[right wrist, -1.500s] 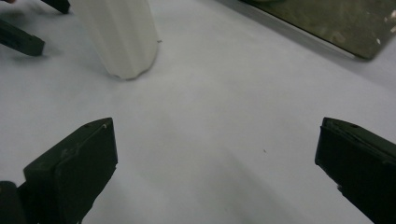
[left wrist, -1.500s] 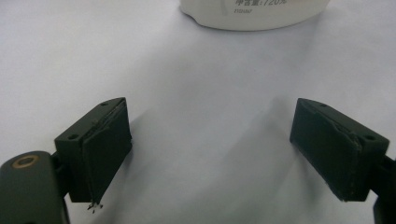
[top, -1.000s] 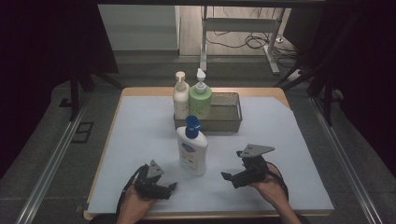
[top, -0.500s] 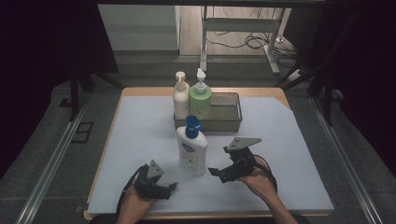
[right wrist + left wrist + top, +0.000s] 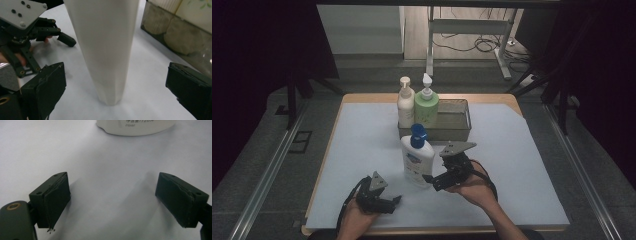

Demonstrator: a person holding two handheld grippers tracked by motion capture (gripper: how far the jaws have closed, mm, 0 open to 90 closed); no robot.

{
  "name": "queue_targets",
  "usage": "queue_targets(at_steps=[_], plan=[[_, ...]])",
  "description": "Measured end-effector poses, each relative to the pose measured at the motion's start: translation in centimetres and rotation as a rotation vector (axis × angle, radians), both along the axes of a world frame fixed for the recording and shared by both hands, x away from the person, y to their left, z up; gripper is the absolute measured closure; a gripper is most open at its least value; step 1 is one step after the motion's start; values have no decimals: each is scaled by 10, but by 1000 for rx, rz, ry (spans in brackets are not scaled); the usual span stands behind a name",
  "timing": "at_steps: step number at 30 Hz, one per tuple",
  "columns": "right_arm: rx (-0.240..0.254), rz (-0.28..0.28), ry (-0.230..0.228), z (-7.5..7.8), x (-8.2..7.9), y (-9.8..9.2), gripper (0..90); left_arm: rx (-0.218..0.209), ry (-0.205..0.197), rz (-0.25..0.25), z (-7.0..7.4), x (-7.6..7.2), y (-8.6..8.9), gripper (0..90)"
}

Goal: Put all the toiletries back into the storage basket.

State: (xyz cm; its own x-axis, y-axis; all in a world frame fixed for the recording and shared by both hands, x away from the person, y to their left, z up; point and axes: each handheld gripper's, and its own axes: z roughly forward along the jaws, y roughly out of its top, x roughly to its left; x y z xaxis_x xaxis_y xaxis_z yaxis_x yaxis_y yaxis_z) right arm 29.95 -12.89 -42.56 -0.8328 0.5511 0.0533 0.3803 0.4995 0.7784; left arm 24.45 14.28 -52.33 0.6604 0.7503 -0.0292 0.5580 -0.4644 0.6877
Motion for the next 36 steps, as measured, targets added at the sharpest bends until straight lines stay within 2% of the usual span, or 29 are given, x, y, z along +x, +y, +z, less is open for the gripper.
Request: queue_targets(at_steps=[6,12,21,25,28,32,36], plan=[[-11,2,-40,4,3,13,80,0,0,0,0,0,0,122],[-3,5,-50,6,7,23,131,0,1,0,0,0,0,122],[-19,15,-82,3,13,39,193,0,1,0,0,0,0,122],[-25,19,-92,1,15,45,247,0,1,0,0,0,0,122],[-18,27,-93,0,15,46,372,0,1,0,0,0,0,122],[2,31,-72,0,16,43,385,1,0,0,0,0,0,122],[12,12,-79,0,14,42,392,0,1,0,0,0,0,123]])
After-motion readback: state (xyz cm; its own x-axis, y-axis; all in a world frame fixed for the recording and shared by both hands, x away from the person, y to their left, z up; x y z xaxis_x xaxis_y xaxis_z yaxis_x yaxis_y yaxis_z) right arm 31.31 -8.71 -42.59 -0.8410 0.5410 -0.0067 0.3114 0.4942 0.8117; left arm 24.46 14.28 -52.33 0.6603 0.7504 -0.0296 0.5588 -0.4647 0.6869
